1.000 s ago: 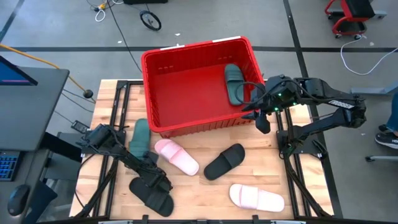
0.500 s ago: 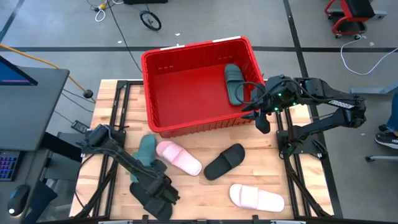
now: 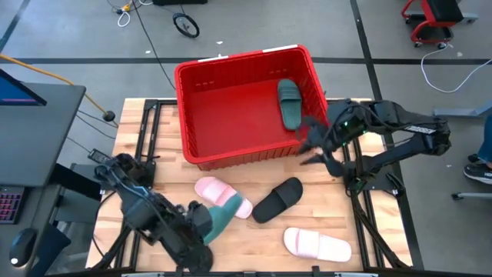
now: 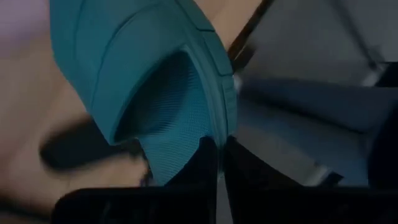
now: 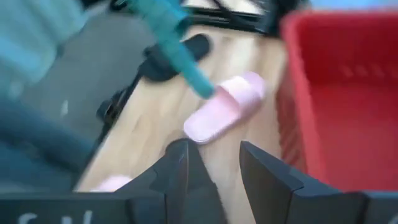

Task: Pick and place slides into bin
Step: Put the green slide into the red bin

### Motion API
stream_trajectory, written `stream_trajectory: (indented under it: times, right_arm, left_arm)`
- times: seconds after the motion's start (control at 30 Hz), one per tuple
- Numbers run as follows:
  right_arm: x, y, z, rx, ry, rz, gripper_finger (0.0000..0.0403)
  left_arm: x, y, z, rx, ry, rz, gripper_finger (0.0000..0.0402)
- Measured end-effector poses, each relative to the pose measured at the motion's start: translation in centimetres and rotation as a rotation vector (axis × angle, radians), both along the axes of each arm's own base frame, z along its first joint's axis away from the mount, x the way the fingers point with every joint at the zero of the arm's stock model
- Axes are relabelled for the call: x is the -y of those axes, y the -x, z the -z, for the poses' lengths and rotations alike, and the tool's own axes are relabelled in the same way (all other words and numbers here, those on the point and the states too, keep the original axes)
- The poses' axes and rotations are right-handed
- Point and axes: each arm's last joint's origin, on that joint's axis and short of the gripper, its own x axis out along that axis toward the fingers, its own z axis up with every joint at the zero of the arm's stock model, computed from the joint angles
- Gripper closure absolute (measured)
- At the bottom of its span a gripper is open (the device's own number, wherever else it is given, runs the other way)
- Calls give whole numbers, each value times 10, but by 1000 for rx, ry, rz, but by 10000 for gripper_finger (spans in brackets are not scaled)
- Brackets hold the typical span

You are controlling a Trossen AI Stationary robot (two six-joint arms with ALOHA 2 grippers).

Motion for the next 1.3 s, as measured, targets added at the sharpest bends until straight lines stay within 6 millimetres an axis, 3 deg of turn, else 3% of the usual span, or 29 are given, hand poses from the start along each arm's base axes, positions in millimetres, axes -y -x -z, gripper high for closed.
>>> stream_trajectory:
  times: [0.17,0.4,0.73,1.03,1.3]
  right_arm:
    - [-28,-17,7,74,161,-247,253]
    - [-48,-45,22,61,308,-185,250]
    - [-47,-51,26,42,411,-88,209]
    - [-46,-50,49,-187,470,-105,160]
    - [-44,-47,54,-257,519,-100,162]
  left_arm:
    - [-17,-12,-3,195,-304,194,389]
    - [-50,-45,-7,300,-498,347,389]
    - [-82,-61,-5,269,-530,432,389]
    - [-95,-64,-4,240,-561,447,390]
    - [-97,-62,-3,207,-571,459,390]
